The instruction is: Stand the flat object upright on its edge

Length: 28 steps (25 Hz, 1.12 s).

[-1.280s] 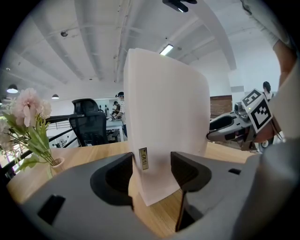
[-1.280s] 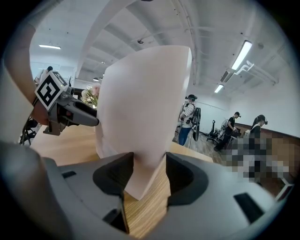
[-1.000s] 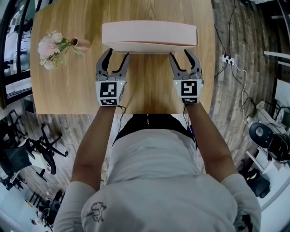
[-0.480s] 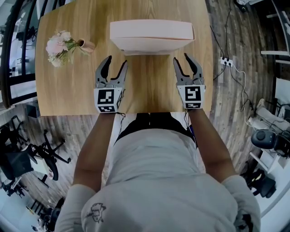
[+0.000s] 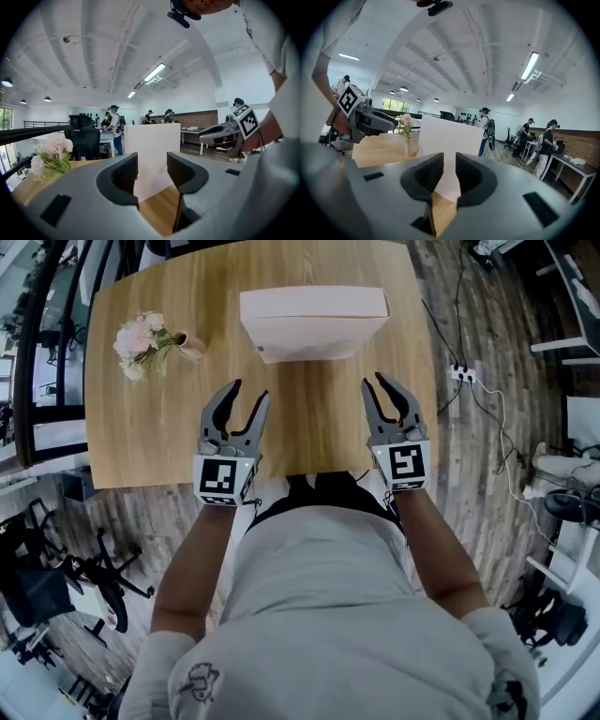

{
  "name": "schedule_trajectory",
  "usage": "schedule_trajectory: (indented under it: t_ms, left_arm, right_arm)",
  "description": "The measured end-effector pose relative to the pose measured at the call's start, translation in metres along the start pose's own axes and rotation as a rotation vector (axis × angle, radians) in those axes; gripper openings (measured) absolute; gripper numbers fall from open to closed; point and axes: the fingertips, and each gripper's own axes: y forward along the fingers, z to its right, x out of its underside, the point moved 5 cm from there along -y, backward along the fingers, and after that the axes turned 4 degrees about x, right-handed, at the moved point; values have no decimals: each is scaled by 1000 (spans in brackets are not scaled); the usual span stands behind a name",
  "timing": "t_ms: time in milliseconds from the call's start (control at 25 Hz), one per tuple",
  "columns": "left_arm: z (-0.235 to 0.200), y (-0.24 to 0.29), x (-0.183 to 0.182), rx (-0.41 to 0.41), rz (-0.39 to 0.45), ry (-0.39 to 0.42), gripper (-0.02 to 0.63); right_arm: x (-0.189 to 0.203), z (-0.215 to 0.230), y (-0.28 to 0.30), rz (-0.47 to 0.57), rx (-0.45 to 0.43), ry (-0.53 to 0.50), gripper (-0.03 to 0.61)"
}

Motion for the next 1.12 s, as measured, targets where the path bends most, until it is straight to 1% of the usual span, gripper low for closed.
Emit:
schedule_trajectory:
  t_ms: [120,280,440,560,760,880,1000,1120]
  left_arm:
    - [6,-16,-13,27,24,-9,181]
    - [16,-41,-24,54,52,-11,144]
    - [22,-62,-36,36,62,-6,132]
    - [29,-73,-45,27,70,2,90]
    - [46,-71,-57,30,88,42,34]
    - [58,-64,-64,35,96,48,26]
    - [74,-57,-72,38,104,36,26]
    - [91,-53,-77,20,101,34,23]
  right_arm:
    - [-16,-4,-17,32,-18,-7,59]
    - [-33,-8,-39,65,-37,-20,36]
    - [-49,-7,-64,98,-26,2,6]
    - [-54,-5,-79,100,-23,4,6]
    - [-50,8,-96,83,-25,6,6]
    - [-48,22,-104,94,-20,15,6]
    - [-49,34,-116,112,-30,14,6]
    - [-45,48,-130,118,-45,18,6]
